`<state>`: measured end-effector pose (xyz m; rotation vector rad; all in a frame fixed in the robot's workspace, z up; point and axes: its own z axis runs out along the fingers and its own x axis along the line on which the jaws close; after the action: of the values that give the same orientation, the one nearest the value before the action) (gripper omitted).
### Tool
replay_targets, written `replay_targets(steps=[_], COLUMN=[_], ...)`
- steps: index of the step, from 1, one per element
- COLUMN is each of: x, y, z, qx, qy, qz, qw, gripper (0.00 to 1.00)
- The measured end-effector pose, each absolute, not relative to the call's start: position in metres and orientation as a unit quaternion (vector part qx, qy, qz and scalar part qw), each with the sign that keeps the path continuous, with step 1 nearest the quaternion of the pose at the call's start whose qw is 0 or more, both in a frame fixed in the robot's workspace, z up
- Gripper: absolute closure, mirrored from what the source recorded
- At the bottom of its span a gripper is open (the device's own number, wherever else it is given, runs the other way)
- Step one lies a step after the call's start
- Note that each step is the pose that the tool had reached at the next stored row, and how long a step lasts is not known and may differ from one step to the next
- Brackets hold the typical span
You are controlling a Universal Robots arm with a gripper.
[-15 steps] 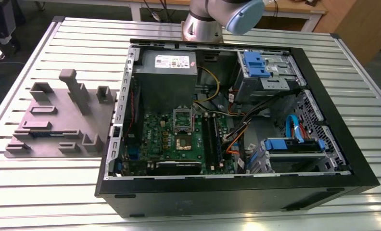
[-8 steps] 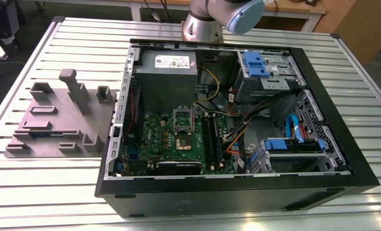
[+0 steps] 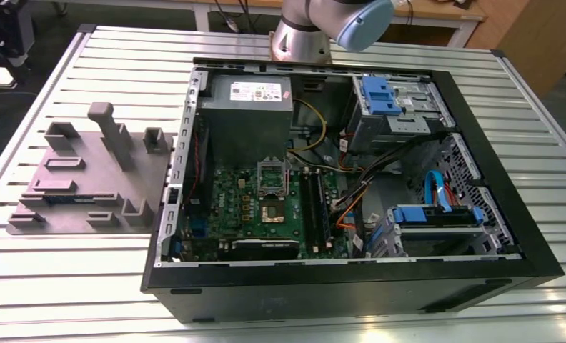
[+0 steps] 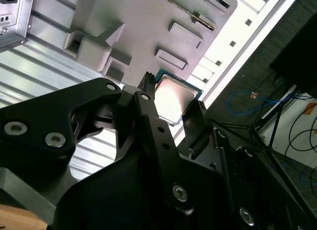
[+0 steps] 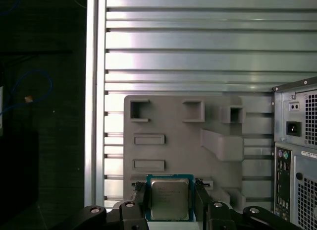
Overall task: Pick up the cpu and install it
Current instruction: 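Pick up the cpu and move it towards the insertion slot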
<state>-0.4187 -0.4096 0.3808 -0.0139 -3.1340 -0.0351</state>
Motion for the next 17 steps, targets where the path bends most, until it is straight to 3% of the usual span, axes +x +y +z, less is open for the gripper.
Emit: replay_targets(steps=[17], x=[-0.4141], y=[-0.4096], z=[0.3808], qx=[-0.004], qy=[-1.000], qz=[-0.011], qw=[0.004], gripper=[0.53])
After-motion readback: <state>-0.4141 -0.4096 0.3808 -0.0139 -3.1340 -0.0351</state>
